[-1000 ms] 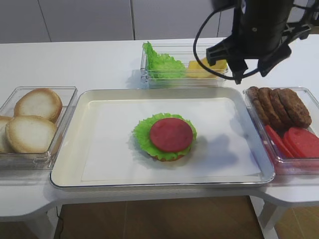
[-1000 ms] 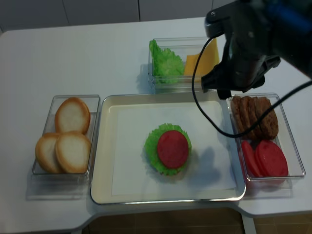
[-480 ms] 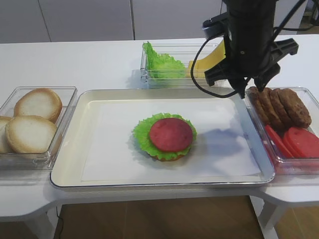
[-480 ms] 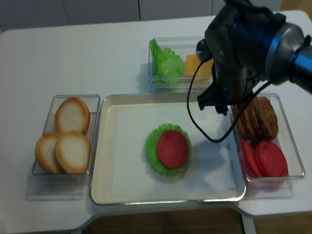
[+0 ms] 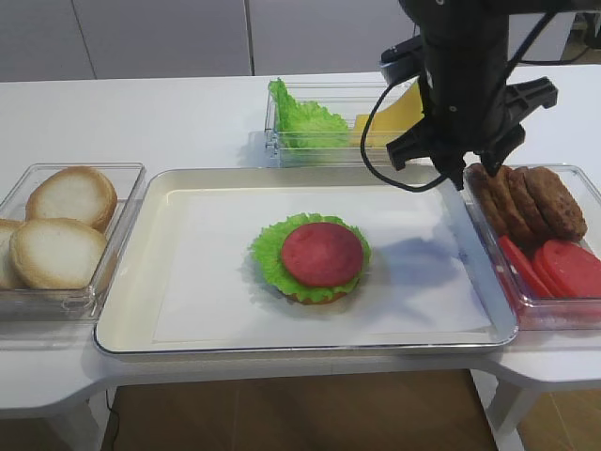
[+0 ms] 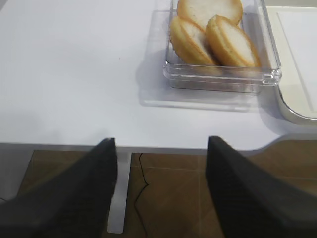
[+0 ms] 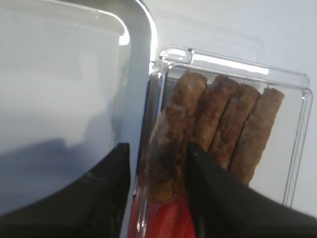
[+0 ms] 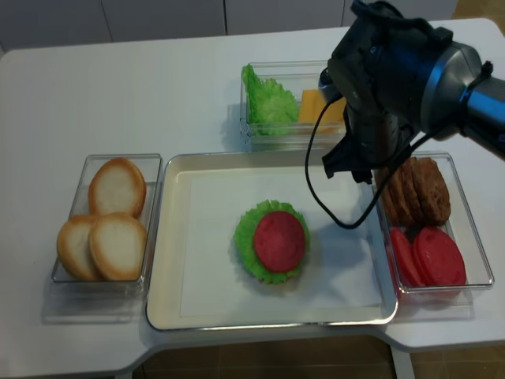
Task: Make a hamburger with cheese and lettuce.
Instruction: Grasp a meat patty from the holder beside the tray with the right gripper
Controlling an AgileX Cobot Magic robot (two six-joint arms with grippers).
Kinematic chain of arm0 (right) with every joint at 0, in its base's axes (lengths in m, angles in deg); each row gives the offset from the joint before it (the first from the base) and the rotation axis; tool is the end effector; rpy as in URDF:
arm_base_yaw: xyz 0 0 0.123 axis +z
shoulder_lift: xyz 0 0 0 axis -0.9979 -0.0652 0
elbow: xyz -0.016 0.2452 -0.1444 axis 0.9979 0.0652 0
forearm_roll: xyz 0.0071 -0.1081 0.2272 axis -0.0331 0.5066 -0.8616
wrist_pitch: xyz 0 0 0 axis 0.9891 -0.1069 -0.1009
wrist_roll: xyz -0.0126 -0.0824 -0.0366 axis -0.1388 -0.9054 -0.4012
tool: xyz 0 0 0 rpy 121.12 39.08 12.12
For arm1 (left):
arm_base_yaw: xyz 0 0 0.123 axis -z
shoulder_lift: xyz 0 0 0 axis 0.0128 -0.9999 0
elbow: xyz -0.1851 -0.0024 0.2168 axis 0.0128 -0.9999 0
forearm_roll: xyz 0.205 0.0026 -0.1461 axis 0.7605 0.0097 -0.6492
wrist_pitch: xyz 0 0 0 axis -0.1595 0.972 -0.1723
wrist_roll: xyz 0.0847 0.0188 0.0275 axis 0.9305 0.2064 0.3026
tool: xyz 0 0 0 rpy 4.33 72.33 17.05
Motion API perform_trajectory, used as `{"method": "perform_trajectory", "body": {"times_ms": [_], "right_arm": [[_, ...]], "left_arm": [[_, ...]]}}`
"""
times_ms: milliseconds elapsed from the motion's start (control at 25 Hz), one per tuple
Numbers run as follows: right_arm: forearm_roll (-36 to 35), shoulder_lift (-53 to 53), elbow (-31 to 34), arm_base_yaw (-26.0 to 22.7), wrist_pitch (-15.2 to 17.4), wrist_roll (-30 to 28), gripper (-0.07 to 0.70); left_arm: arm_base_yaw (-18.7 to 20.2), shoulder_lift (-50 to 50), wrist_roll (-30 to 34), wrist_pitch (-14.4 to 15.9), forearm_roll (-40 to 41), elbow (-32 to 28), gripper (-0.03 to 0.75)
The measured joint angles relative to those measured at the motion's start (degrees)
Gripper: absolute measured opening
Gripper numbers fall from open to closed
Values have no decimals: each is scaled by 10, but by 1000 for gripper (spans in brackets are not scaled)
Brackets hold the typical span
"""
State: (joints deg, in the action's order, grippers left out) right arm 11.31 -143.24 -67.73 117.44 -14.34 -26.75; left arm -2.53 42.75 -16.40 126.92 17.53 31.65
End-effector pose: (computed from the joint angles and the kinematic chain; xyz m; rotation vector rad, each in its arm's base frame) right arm 0.3306 0.1616 0.2533 -0.3074 2.8451 -0.4253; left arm -0.0122 0.0058 0.2642 -0.1579 2.1546 0.0809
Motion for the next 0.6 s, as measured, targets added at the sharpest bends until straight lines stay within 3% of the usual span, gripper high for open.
{"method": "perform_trajectory", "body": {"times_ms": [320,600], "right_arm": [[11,-5,0,0,-1,6,363],[19,-5,0,0,-9,19,349]], "left_arm": [[0,0,0,0,0,0,427],[0,0,0,0,0,0,427]]}}
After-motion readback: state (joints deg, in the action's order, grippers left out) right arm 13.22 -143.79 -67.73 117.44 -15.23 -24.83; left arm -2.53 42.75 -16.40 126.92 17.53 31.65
